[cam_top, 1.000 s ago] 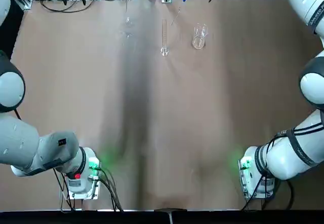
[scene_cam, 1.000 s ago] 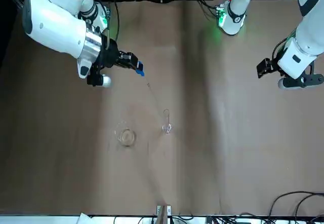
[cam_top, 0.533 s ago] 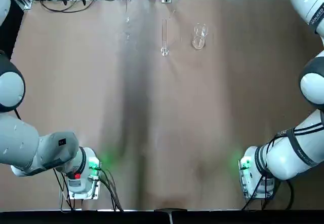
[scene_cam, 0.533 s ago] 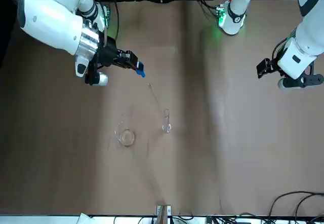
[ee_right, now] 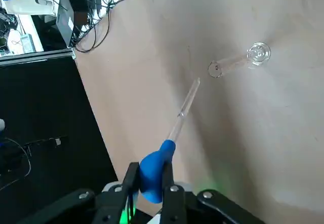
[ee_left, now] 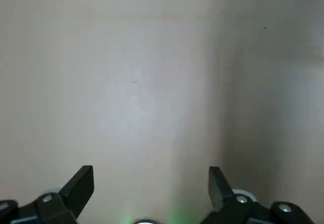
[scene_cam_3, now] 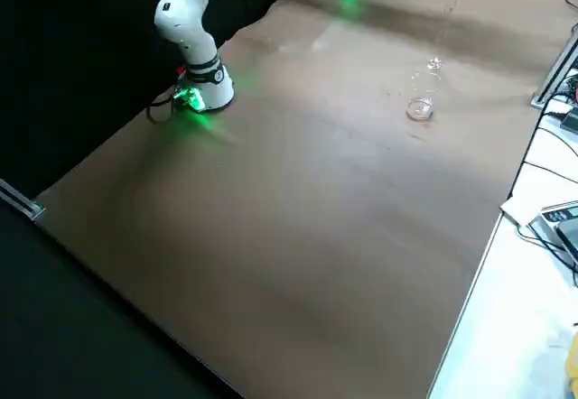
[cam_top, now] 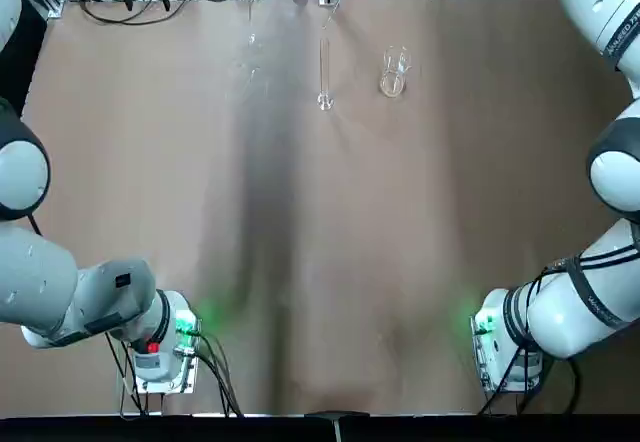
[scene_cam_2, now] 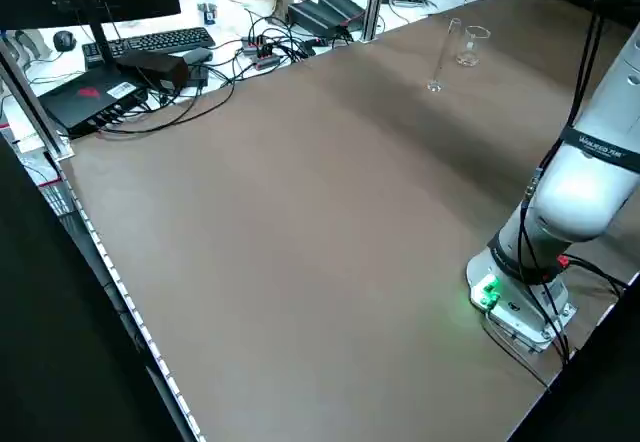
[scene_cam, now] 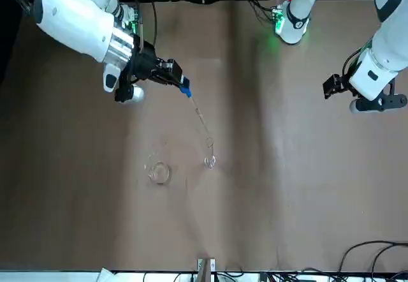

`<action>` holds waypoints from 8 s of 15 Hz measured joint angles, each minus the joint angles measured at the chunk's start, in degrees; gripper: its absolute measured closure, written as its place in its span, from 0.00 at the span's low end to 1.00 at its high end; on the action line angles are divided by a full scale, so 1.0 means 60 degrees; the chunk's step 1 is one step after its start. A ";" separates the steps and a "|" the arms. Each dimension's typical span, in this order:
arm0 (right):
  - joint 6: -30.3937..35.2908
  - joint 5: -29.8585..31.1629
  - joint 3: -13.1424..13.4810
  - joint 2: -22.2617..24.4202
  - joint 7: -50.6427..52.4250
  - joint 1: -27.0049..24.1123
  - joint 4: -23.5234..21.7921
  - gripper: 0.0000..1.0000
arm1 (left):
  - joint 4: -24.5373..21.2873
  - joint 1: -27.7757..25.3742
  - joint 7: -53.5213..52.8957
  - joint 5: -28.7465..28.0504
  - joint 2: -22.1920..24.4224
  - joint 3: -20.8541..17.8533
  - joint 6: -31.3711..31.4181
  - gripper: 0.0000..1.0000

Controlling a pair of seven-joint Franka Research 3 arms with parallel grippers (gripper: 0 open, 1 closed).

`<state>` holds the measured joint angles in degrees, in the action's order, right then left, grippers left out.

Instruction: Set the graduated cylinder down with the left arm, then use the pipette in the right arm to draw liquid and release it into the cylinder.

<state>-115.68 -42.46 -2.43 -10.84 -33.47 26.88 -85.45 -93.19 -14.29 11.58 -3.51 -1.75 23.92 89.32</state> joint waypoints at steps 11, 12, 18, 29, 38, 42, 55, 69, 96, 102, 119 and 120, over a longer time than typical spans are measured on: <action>-0.0006 0.0359 0.0013 -0.0194 0.0002 0.0051 -0.0006 0.77 | 0.0000 -0.0001 0.0000 0.0000 -0.0001 0.0000 0.0000 0.00; -0.0006 0.0434 0.0013 -0.0222 0.0002 0.0053 -0.0006 0.77 | 0.0000 -0.0002 0.0000 0.0000 -0.0001 0.0000 0.0000 0.00; -0.0006 0.0594 0.0011 -0.0297 0.0002 0.0127 -0.0009 0.77 | 0.0000 -0.0020 0.0000 0.0000 -0.0003 -0.0001 0.0000 0.00; -0.0217 0.0726 0.0011 -0.0505 0.0002 0.0322 -0.0021 0.77 | 0.0006 -0.0071 0.0000 0.0000 -0.0003 -0.0005 0.0021 0.00; -0.0317 0.0840 0.0012 -0.0551 0.0002 0.0329 -0.0021 0.78 | 0.0008 -0.0122 -0.0006 0.0000 -0.0003 -0.0007 0.0067 0.00; -0.0355 0.0861 0.0011 -0.0594 0.0002 0.0337 -0.0023 0.78 | 0.0008 -0.0122 -0.0013 0.0000 -0.0003 -0.0007 0.0067 0.00; -0.0399 0.0865 0.0010 -0.0619 -0.0011 0.0424 -0.0023 0.93 | 0.0008 -0.0127 -0.0028 -0.0004 -0.0003 -0.0017 0.0068 0.00; -0.0578 0.0939 0.0012 -0.0619 -0.0291 0.0911 -0.0023 0.93 | 0.0008 -0.0134 -0.0031 -0.0004 -0.0003 -0.0024 0.0074 0.00; -0.1427 0.0962 0.0011 -0.0684 -0.0720 0.1234 -0.0022 0.93 | 0.0008 -0.0126 -0.0032 -0.0004 -0.0003 -0.0018 0.0075 0.00; -0.1497 0.0962 0.0011 -0.0686 -0.0767 0.1244 0.0015 0.93 | 0.0008 -0.0124 -0.0032 -0.0004 -0.0003 -0.0018 0.0075 0.00; -0.1560 0.0962 0.0018 -0.0686 -0.1125 0.1246 0.0340 0.93 | 0.0009 -0.0115 -0.0032 -0.0004 -0.0003 -0.0014 0.0075 0.00; -0.1568 0.0962 0.0036 -0.0685 -0.1126 0.1245 0.0351 0.93 | 0.0010 -0.0111 -0.0032 -0.0004 -0.0003 -0.0013 0.0075 0.00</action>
<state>-125.09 -36.69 -2.22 -14.95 -40.22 34.35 -83.34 -93.13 -14.95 11.39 -3.54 -1.77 23.84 89.77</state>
